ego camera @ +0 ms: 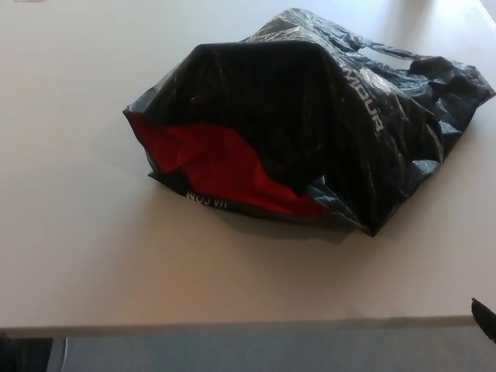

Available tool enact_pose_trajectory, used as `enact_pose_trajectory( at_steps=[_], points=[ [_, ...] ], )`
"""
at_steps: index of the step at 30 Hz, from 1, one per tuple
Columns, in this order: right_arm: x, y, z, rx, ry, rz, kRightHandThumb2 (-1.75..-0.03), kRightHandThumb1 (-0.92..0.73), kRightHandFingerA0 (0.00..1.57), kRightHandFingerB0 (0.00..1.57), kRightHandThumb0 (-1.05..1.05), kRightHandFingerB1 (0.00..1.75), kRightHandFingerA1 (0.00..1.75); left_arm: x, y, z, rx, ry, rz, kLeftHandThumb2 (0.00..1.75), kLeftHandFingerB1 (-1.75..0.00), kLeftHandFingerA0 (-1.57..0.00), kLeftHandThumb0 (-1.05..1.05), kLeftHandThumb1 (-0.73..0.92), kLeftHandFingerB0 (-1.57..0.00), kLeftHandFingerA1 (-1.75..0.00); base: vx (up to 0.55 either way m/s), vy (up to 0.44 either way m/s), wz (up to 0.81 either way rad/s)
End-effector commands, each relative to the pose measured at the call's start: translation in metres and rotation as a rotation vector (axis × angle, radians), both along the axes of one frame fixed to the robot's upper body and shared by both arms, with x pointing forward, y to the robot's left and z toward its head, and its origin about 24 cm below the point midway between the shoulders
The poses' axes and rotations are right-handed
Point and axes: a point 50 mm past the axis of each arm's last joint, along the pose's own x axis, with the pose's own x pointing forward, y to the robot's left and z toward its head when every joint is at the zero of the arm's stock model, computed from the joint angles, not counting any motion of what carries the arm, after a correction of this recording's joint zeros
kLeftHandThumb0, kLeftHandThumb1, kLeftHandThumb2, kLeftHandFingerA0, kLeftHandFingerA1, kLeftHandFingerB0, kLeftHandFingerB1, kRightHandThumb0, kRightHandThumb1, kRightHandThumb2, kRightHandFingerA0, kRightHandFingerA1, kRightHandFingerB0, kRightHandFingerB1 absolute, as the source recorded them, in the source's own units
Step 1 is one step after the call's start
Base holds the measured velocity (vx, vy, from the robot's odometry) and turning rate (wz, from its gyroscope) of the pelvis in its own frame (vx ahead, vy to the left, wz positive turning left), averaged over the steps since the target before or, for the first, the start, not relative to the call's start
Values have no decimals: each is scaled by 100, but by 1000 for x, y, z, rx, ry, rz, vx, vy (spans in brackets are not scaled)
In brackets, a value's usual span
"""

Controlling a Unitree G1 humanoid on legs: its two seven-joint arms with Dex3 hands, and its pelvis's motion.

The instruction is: A plastic bag is kept in the middle of the desk and the robot uses both its hands to grab the bag from the left and right and brings its hands close together to compress the bag

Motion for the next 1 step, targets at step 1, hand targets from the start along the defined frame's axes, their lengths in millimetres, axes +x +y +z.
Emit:
enact_pose_trajectory(
  at_steps=[1],
  points=[
    [3, -3, 5, -15, -32, -2, -114, -77, 0, 11, -84, 25, 29, 2, 3, 4, 21, -52, -4, 111, -47, 0, -35, 54, 0, -49, 0, 0, 0]
  ],
)
